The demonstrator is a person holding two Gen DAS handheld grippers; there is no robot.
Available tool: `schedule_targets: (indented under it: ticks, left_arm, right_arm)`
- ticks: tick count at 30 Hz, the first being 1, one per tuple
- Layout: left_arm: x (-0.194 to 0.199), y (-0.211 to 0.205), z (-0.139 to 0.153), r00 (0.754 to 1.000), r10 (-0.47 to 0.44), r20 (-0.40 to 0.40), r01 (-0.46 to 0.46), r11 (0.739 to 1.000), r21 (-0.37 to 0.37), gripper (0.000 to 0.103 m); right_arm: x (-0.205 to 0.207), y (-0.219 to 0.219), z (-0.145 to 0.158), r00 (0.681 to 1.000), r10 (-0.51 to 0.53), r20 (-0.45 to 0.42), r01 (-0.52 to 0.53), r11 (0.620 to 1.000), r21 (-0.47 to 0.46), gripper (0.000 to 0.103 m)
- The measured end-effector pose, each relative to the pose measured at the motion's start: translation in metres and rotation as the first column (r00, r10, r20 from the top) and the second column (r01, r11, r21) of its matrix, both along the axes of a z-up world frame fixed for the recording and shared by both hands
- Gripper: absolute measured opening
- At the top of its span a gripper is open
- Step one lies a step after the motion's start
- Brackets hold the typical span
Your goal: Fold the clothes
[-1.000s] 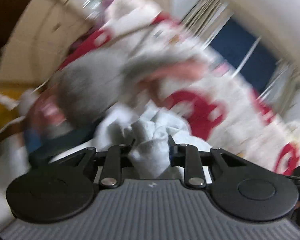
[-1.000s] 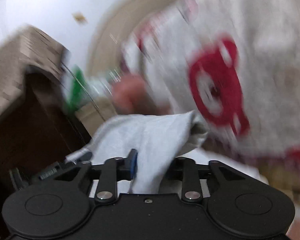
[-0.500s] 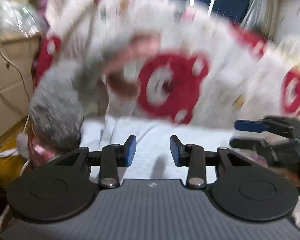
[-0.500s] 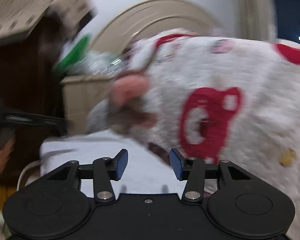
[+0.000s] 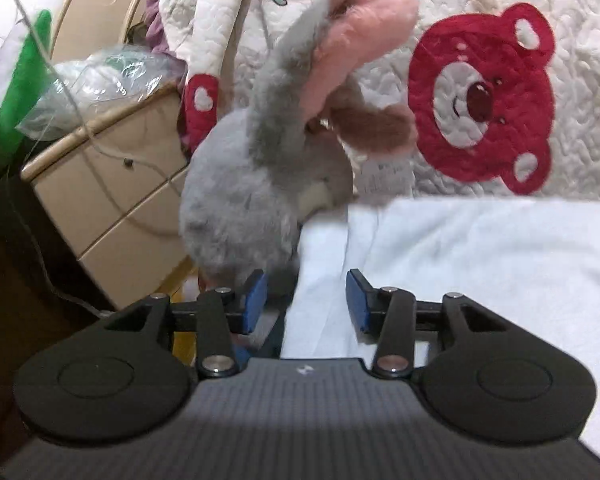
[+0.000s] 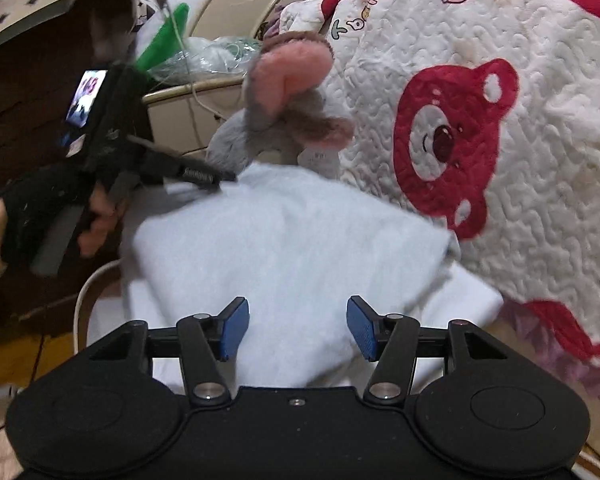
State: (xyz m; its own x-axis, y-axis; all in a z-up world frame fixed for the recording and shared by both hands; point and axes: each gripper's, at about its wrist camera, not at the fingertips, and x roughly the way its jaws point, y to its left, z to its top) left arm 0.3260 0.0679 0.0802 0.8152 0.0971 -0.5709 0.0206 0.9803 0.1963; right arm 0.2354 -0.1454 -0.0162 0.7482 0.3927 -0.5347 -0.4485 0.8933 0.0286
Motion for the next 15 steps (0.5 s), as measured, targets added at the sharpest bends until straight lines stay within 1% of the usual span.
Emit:
schedule_targets:
  ticks: [2,3,4,6,7,8,10,12,14,15]
  left_arm:
    - [-0.029,0.001,0.006,1.0,-0.013,-0.002,0.013,1.0,-0.012,0.043]
    - [-0.045,0.0,0.01,1.0,-0.012,0.012,0.012,1.0,-0.011,0.044]
    - [-0.062,-0.001,0.013,1.0,-0.012,0.024,0.013,1.0,-0.016,0.047]
    - [-0.094,-0.007,0.019,1.0,-0.022,0.022,0.023,0.998,-0.063,0.068]
    - [-0.108,-0.01,0.022,0.999,-0.032,0.006,0.033,0.995,-0.091,0.074]
    - [-0.122,-0.016,0.025,0.998,-0.06,-0.021,0.057,0.991,-0.119,0.083]
    - [-0.147,-0.028,0.03,0.991,-0.127,-0.042,0.12,0.982,-0.146,0.09]
    - [-0.173,-0.049,0.031,0.989,-0.142,-0.037,0.138,0.986,-0.096,0.103]
    - [-0.194,-0.072,0.028,0.987,-0.152,-0.058,0.15,0.988,-0.036,0.103]
    - [-0.201,-0.082,0.026,0.985,-0.151,-0.082,0.149,0.988,-0.028,0.103]
  right_arm:
    - [-0.027,-0.002,-0.003,0.998,-0.005,0.055,0.007,0.999,-0.05,0.06]
    - [-0.039,-0.003,-0.006,0.998,0.014,0.059,-0.01,0.997,-0.071,0.06]
    - [-0.047,-0.004,-0.009,0.999,0.03,0.042,-0.026,0.996,-0.08,0.06]
    - [-0.061,-0.007,-0.017,0.999,0.029,0.027,-0.027,0.996,-0.086,0.06]
    - [-0.067,-0.009,-0.019,0.999,0.028,0.02,-0.026,0.996,-0.082,0.06]
    - [-0.072,-0.014,-0.018,1.0,0.022,0.013,-0.022,0.998,-0.057,0.06]
    - [-0.083,-0.024,-0.014,1.0,0.008,-0.017,-0.008,1.0,-0.006,0.063]
    - [-0.093,-0.032,-0.009,0.999,-0.011,-0.033,0.011,1.0,0.008,0.067]
    - [-0.106,-0.04,-0.004,0.998,-0.019,-0.054,0.021,0.999,0.038,0.068]
    - [-0.112,-0.046,-0.002,0.998,-0.031,-0.062,0.035,0.997,0.066,0.068]
